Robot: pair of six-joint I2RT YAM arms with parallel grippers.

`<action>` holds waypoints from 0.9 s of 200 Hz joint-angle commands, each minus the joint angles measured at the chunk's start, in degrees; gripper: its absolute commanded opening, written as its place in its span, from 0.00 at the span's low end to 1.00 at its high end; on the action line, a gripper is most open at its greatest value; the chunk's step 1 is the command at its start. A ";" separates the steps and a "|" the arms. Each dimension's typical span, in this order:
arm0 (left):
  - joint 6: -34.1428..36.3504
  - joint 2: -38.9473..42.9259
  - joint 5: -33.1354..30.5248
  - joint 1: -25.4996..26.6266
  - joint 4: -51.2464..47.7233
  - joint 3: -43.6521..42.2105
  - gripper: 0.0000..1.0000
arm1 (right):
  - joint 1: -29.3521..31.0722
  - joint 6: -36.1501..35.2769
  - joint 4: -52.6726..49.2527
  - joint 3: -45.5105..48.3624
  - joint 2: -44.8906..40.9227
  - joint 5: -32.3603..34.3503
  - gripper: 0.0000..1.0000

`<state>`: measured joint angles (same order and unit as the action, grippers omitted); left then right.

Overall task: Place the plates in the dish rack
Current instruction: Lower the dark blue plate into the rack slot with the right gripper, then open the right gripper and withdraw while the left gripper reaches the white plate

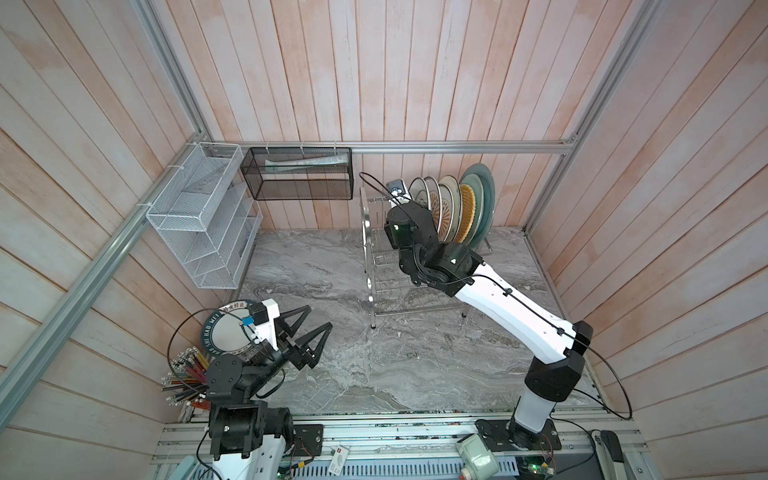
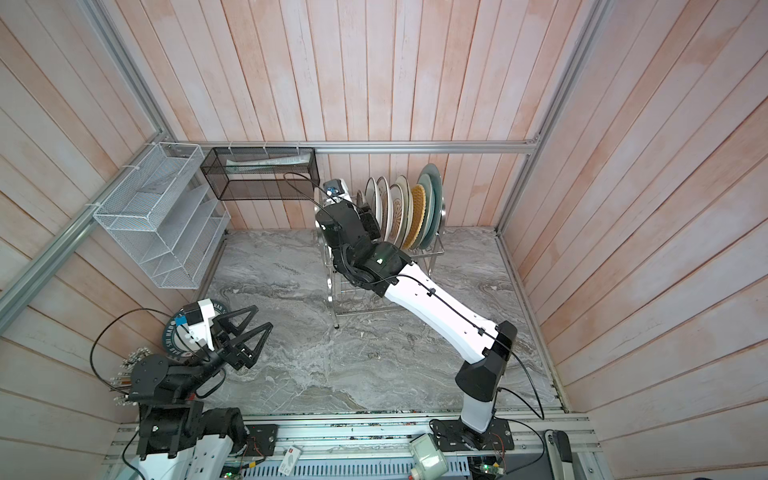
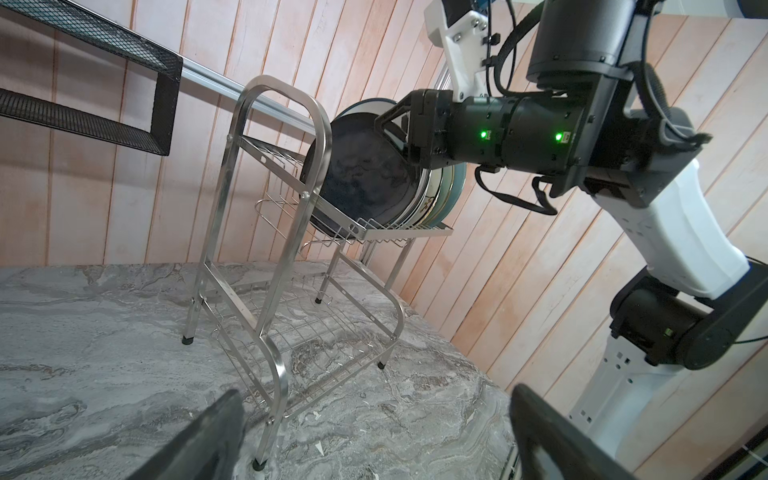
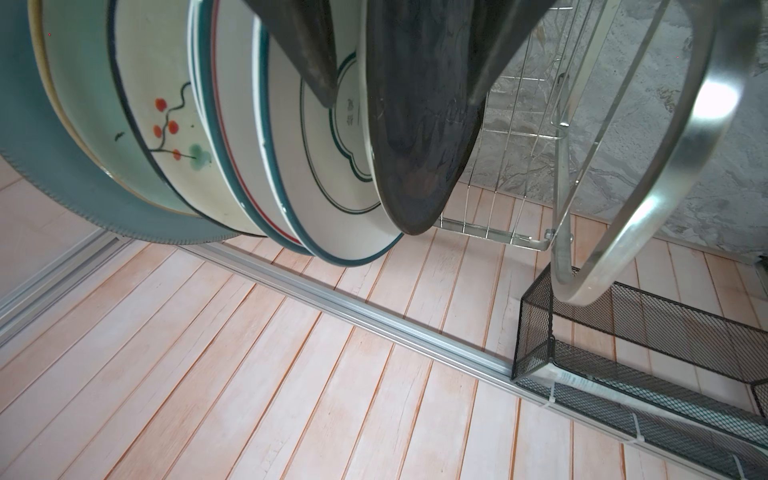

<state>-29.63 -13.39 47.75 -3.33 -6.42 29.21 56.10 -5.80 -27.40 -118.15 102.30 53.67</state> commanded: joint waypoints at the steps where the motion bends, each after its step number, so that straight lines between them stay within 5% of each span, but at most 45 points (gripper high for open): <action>1: -0.10 0.18 0.33 -0.27 0.92 -0.53 1.00 | 0.13 -0.26 -1.17 -2.66 -1.58 -0.83 0.53; 62: -0.17 -0.33 -0.42 -0.36 0.45 -0.47 1.00 | 3.23 -2.20 0.07 -4.18 -4.83 -1.36 0.66; 128: -3.27 -3.20 -6.56 0.78 -2.30 -1.19 1.00 | 9.06 3.90 6.04 20.73 -27.11 -9.12 0.87; 154: -12.56 -6.18 -13.72 0.87 -1.84 -3.40 1.00 | 9.34 8.69 6.56 31.58 -36.11 -15.18 0.93; 180: -30.47 -9.61 -21.68 1.33 6.11 -8.81 1.00 | 9.29 11.97 7.13 39.53 -41.33 -20.23 0.96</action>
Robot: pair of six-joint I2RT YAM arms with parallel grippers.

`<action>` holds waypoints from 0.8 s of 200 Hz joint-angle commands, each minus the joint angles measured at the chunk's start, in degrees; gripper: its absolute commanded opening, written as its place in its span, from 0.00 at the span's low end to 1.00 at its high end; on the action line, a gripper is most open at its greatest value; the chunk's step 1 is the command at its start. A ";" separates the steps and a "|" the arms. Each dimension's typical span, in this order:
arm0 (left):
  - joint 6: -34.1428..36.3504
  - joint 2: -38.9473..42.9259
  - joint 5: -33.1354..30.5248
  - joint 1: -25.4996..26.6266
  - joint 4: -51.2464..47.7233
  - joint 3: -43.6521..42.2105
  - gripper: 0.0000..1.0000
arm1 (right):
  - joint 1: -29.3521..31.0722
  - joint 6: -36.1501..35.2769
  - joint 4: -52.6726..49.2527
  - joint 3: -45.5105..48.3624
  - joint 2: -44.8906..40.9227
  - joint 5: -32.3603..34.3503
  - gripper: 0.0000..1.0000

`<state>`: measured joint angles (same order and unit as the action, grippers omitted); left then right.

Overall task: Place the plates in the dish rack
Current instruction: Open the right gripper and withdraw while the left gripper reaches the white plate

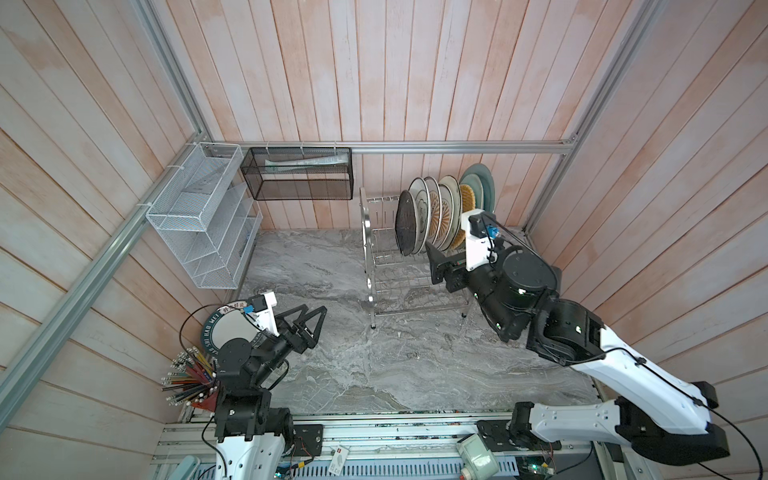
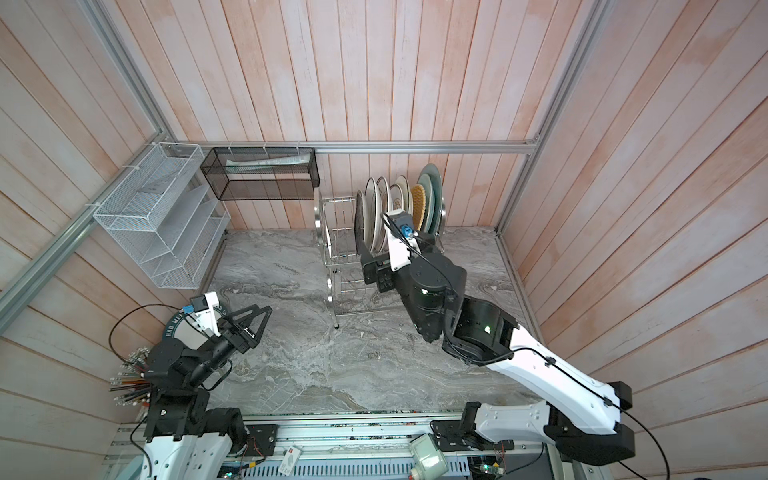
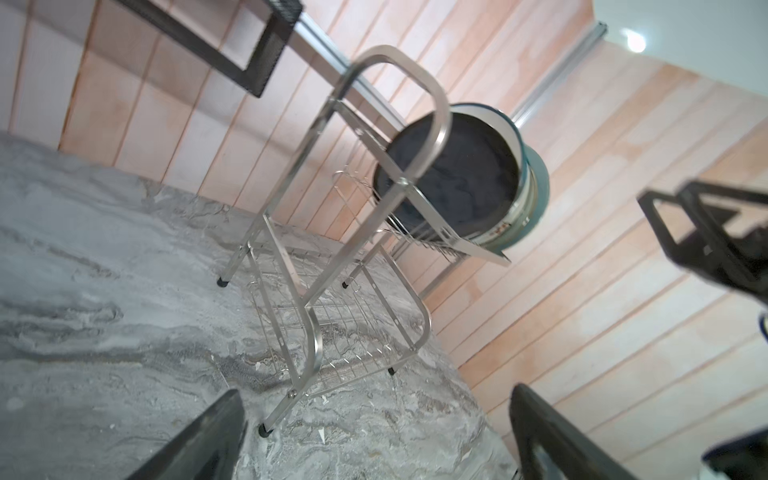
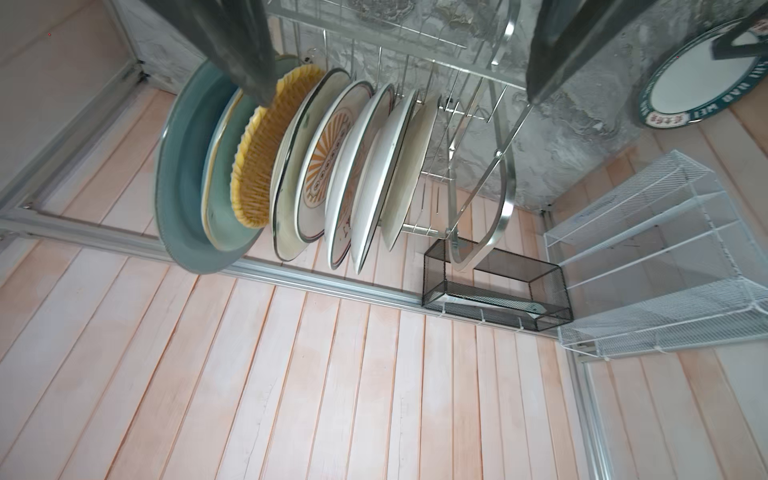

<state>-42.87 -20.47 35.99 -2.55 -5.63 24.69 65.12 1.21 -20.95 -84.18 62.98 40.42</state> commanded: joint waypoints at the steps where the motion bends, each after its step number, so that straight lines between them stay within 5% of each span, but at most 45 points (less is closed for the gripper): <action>1: -17.72 -2.63 -10.39 0.58 5.48 -4.38 1.00 | 0.27 5.03 0.71 5.81 -2.13 -7.18 0.96; 43: -31.75 -9.76 -46.05 13.33 2.84 -6.49 1.00 | 0.27 8.23 1.59 14.25 -4.62 -12.66 0.97; 80: -54.25 -19.73 -73.38 26.54 2.54 -9.03 1.00 | 0.27 10.28 1.07 17.16 -3.99 -17.59 0.97; 135: -73.41 -33.85 -89.65 27.18 0.79 -8.83 1.00 | 2.47 12.78 1.26 19.58 -2.44 -22.42 0.98; 160: -76.35 -35.44 -88.63 23.40 2.30 -10.63 1.00 | 3.60 13.93 1.35 20.83 -2.20 -23.18 0.98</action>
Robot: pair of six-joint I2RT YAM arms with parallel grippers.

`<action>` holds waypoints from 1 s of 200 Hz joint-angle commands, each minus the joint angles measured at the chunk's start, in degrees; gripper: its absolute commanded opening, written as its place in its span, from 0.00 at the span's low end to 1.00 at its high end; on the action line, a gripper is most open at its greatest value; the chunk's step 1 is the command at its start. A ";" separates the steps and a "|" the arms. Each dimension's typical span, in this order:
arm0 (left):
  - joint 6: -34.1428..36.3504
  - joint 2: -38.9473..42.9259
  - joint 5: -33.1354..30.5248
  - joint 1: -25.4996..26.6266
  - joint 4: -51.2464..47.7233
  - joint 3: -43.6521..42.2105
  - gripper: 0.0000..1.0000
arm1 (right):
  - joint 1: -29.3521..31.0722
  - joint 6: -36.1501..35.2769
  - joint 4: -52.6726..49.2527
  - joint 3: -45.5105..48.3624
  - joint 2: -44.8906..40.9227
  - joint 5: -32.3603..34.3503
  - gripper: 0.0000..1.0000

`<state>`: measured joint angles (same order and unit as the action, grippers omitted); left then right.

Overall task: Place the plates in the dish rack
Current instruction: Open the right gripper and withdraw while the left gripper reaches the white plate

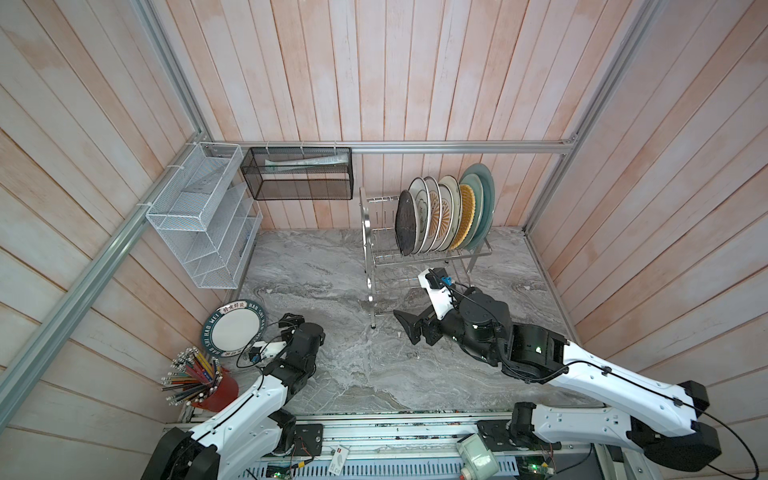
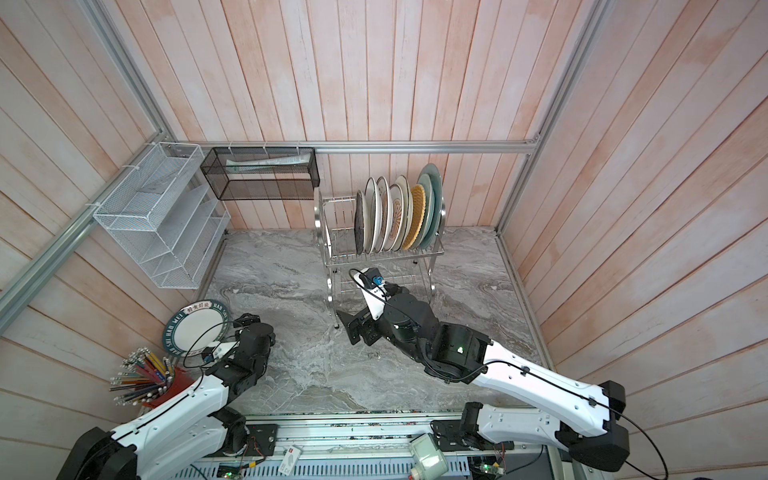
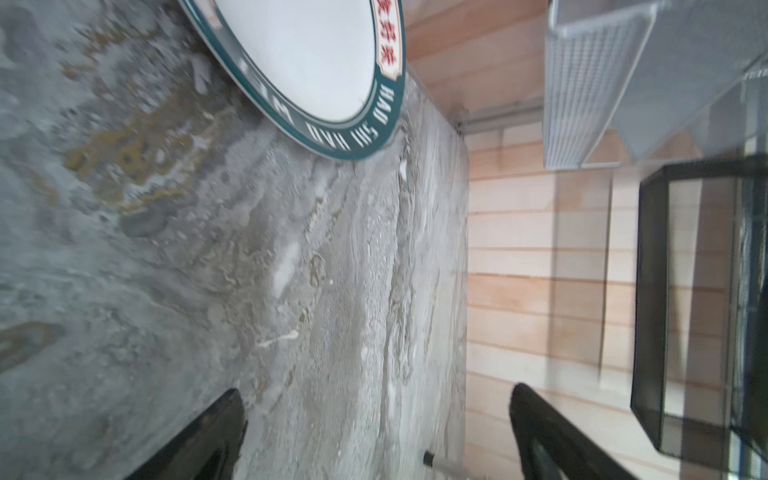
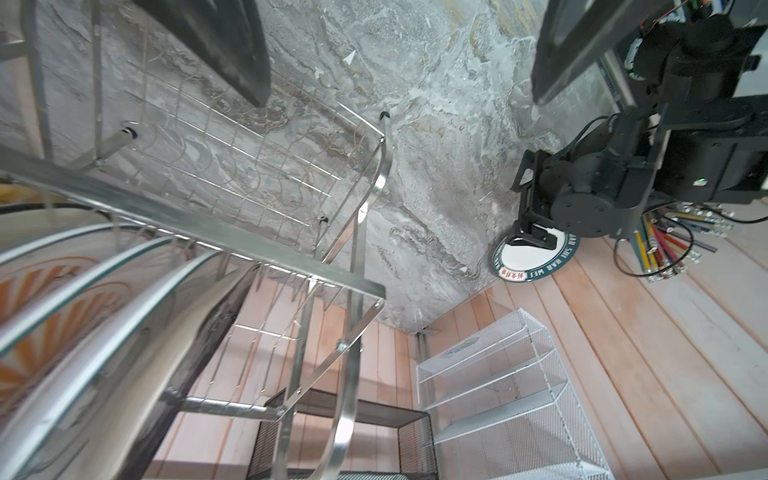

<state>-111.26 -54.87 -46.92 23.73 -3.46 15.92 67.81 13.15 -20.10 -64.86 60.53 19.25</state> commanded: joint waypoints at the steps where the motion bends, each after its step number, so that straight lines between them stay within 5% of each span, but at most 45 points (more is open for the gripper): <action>1: -8.20 -1.12 -5.64 -3.06 0.26 -2.04 1.00 | 0.92 2.07 0.50 1.54 0.22 -2.01 0.98; 147: -13.93 -21.80 -4.28 -19.72 21.80 -8.00 0.95 | 1.18 5.59 -5.12 -2.64 8.43 -6.02 0.98; 200: -13.66 -29.98 1.80 -26.68 30.29 -8.66 0.83 | 1.45 6.52 -4.25 -5.12 12.01 -7.02 0.98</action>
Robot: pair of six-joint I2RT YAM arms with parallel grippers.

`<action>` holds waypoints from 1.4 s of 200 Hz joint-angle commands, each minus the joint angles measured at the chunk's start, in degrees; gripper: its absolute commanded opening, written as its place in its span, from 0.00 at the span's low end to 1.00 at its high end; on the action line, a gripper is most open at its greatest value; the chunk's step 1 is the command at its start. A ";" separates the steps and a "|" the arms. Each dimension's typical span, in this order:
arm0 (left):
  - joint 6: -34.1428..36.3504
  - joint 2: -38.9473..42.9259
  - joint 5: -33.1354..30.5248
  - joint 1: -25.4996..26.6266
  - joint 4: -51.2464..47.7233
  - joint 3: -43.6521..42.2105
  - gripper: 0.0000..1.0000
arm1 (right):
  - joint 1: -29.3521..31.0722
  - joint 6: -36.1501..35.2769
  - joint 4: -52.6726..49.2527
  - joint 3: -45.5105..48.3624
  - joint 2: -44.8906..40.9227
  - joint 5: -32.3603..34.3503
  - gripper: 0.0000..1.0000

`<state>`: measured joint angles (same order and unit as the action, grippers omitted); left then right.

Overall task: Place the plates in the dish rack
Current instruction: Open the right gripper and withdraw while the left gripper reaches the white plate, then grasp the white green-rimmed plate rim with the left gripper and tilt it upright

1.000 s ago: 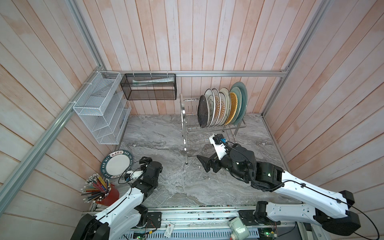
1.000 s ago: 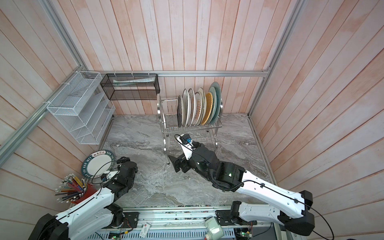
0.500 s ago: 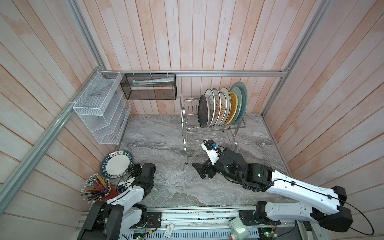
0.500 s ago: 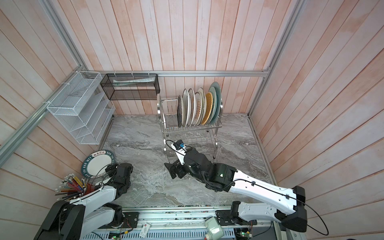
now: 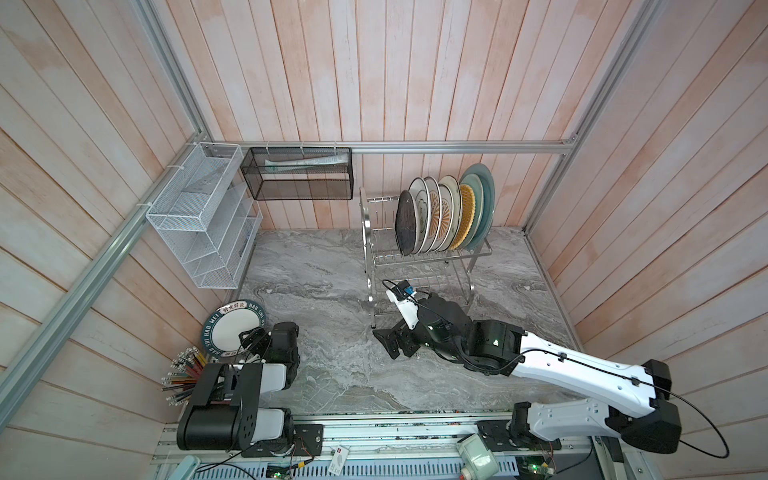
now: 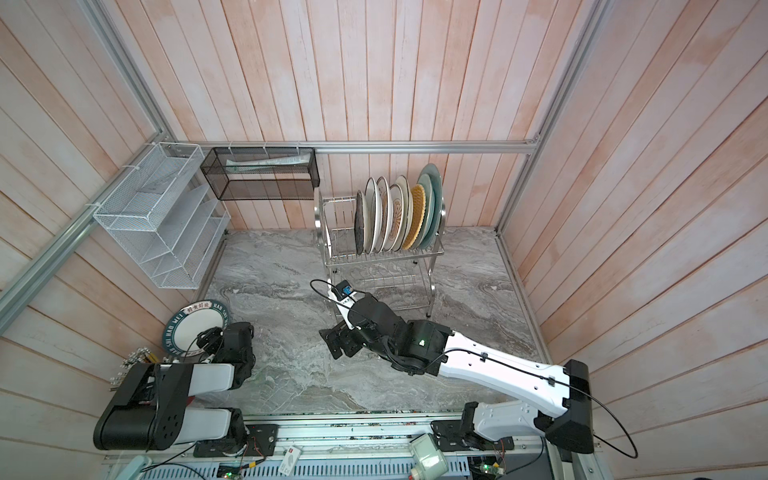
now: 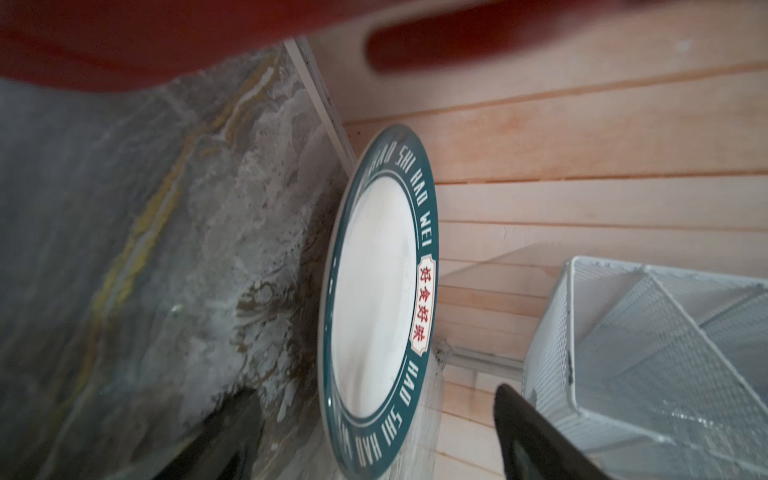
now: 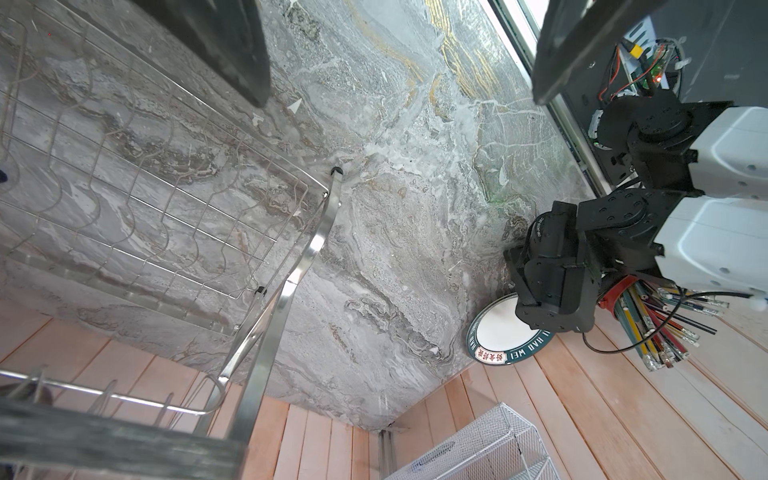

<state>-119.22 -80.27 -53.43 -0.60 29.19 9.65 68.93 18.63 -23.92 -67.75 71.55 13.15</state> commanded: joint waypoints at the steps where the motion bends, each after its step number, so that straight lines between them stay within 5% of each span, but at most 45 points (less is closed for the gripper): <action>1: -5.69 -4.78 8.41 -2.50 -2.24 -2.37 0.83 | 0.33 1.00 -0.42 -2.27 1.06 -0.93 0.98; 28: -3.49 -7.93 10.51 -3.92 4.20 -3.14 0.71 | 0.34 1.21 -0.59 -3.30 2.42 -1.09 0.98; 182: -0.78 -8.27 22.96 -10.97 -1.12 2.45 0.30 | 0.33 3.05 0.64 -0.02 -1.49 -1.26 0.98; 255: 3.49 -8.75 24.57 -11.96 4.12 0.68 0.00 | 0.77 3.82 0.63 1.11 -3.47 -0.74 0.98; 280: 7.37 -7.10 26.54 -11.90 4.69 -0.07 0.00 | 0.77 3.78 1.06 1.73 -3.87 -0.57 0.98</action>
<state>-116.09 -87.53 -31.48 -12.12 37.41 11.62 69.32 21.54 -23.59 -67.05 68.69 12.12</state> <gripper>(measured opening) 0.082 0.978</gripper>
